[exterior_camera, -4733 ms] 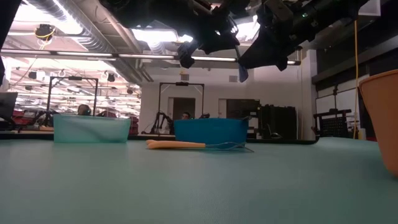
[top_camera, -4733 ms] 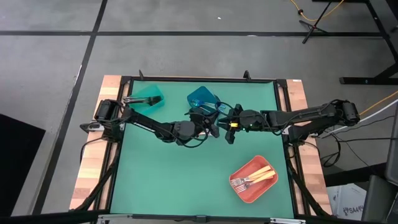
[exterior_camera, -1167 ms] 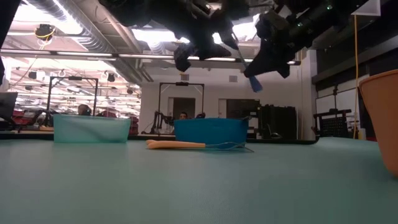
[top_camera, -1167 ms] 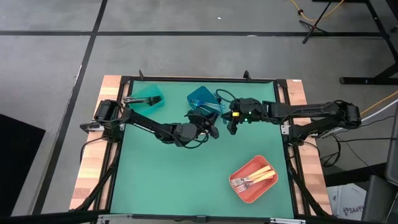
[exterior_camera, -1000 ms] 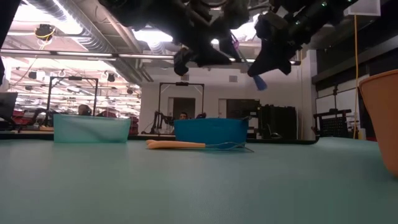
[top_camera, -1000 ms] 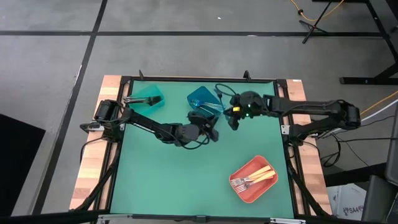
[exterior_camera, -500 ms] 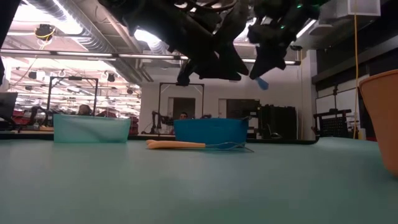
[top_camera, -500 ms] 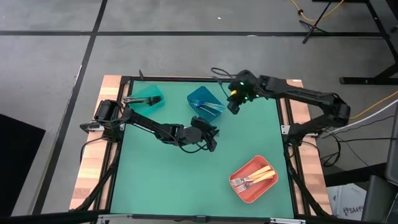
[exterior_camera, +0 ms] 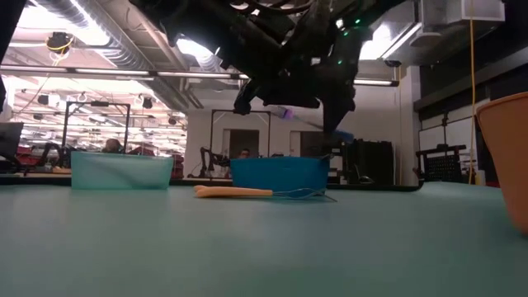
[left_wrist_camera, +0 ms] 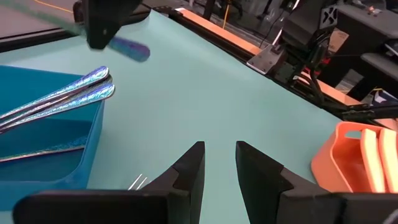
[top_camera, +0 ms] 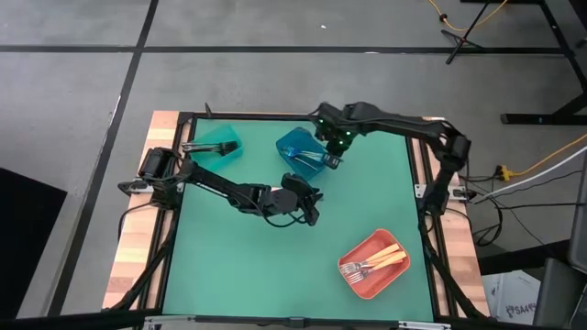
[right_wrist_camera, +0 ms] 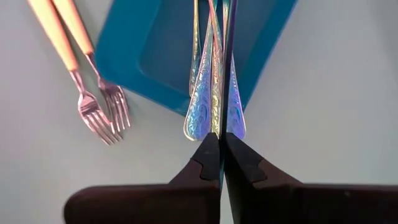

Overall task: Sort silverware by color (type)
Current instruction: Put the purple fork into the blue bin

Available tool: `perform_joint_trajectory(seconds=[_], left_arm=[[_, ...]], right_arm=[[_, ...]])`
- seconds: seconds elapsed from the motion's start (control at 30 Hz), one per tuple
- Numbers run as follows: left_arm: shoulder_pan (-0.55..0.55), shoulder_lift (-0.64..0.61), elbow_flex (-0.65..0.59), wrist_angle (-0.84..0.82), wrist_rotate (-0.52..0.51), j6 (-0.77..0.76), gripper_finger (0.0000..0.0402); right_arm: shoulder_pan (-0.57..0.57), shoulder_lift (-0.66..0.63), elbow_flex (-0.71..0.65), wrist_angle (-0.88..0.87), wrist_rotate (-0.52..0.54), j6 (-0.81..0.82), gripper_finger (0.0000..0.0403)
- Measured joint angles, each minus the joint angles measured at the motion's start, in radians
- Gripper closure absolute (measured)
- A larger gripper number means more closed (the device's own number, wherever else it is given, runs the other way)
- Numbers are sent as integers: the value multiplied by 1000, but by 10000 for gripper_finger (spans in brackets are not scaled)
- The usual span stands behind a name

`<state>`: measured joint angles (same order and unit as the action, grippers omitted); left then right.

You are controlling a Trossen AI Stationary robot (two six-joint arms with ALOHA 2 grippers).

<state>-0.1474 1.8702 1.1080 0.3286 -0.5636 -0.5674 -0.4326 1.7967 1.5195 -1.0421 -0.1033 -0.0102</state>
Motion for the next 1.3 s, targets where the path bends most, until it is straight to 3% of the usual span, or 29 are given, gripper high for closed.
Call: perform_joint_trajectory(seconds=[0.3,1.3], left_arm=[[0,0,0,-3,0,0,317],[0,0,0,-4,-3,0,317]], right_arm=[[0,104,29,-9,-34,-25,403],[0,106,23,133,-47,-22,403]])
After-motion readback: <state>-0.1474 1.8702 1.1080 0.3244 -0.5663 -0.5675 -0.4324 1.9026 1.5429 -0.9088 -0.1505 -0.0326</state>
